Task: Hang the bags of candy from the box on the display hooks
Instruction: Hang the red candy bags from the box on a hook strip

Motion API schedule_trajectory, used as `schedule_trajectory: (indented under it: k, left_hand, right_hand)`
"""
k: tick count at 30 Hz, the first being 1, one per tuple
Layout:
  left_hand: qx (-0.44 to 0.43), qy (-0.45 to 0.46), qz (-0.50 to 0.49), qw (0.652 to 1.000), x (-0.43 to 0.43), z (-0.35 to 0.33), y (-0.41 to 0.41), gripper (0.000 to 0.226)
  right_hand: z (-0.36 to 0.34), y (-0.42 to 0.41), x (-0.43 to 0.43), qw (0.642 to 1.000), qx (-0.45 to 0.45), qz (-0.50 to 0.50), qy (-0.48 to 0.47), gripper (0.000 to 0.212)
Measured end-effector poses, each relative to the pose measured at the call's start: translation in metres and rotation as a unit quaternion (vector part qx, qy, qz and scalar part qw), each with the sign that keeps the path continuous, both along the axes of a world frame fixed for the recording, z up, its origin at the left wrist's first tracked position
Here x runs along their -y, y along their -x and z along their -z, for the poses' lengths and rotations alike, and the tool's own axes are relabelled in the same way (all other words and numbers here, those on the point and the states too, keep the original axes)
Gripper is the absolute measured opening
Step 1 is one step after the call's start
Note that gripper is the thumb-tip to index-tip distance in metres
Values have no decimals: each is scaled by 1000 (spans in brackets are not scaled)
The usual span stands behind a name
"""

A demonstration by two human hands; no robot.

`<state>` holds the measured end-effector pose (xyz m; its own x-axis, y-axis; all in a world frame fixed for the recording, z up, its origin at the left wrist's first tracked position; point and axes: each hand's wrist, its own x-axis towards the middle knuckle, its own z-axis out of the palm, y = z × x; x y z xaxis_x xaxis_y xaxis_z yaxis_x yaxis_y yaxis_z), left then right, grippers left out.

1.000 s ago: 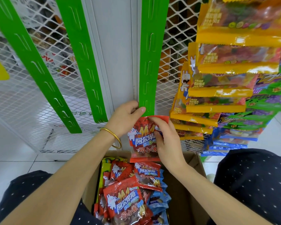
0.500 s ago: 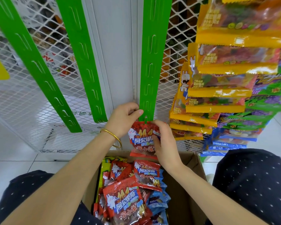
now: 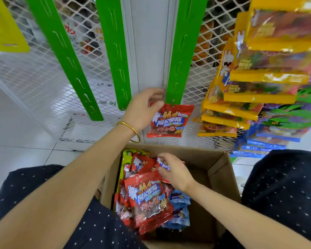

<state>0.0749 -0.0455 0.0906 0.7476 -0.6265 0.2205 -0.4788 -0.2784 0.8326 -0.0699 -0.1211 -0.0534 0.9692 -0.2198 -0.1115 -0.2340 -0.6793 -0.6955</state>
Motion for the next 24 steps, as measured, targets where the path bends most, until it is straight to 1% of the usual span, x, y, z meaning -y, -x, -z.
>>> schedule_trajectory:
  k: [3, 5, 7, 9, 10, 12, 13, 14, 15, 16, 17, 18, 21, 24]
  left_hand:
    - [4, -1, -8, 1000, -7, 2, -1, 36]
    - [3, -5, -5, 1000, -10, 2, -2, 37]
    - [4, -7, -1, 1000, -11, 2, -2, 37]
    - [6, -4, -3, 1000, -10, 0, -2, 36]
    - [6, 0, -4, 1000, -9, -1, -2, 36]
    - [5, 6, -2, 1000, -5, -3, -2, 36]
    - [4, 9, -1, 1000, -4, -3, -2, 37]
    - [3, 12, 0, 1000, -2, -4, -2, 37]
    - [1, 15, 1, 1000, 0, -4, -2, 37]
    - [1, 19, 1, 1000, 2, -5, -2, 37]
    - [1, 22, 2, 1000, 4, -6, -1, 36]
    - [0, 26, 4, 1000, 7, -7, -1, 35]
    - [-14, 44, 8, 999, 17, -13, 3, 34]
    - [-20, 56, 11, 998, 27, -20, 7, 29]
  right_hand:
    - [18, -10, -7, 984, -127, -99, 74, 61]
    - [27, -11, -12, 967, -173, -137, 130, 66]
    - [32, -11, -17, 960, -170, -135, 176, 66]
    - [35, -10, -17, 959, -136, -123, 215, 60]
    - [37, -9, -16, 960, -118, -119, 224, 55]
    - [39, -8, -13, 964, -79, -124, 222, 36]
    - [39, -8, -11, 968, -65, -133, 204, 25]
    - [39, -7, -8, 976, -55, -140, 157, 16]
    - [34, -7, -6, 986, -55, -138, 80, 17]
    - [27, -6, -5, 989, -67, -129, -11, 24]
    - [18, -5, -3, 985, -81, -122, -95, 28]
    - [8, -3, -1, 977, -90, -120, -150, 29]
    - [-19, 4, 7, 971, -75, -118, -195, 28]
    - [-55, 7, 18, 972, -30, -58, -225, 21]
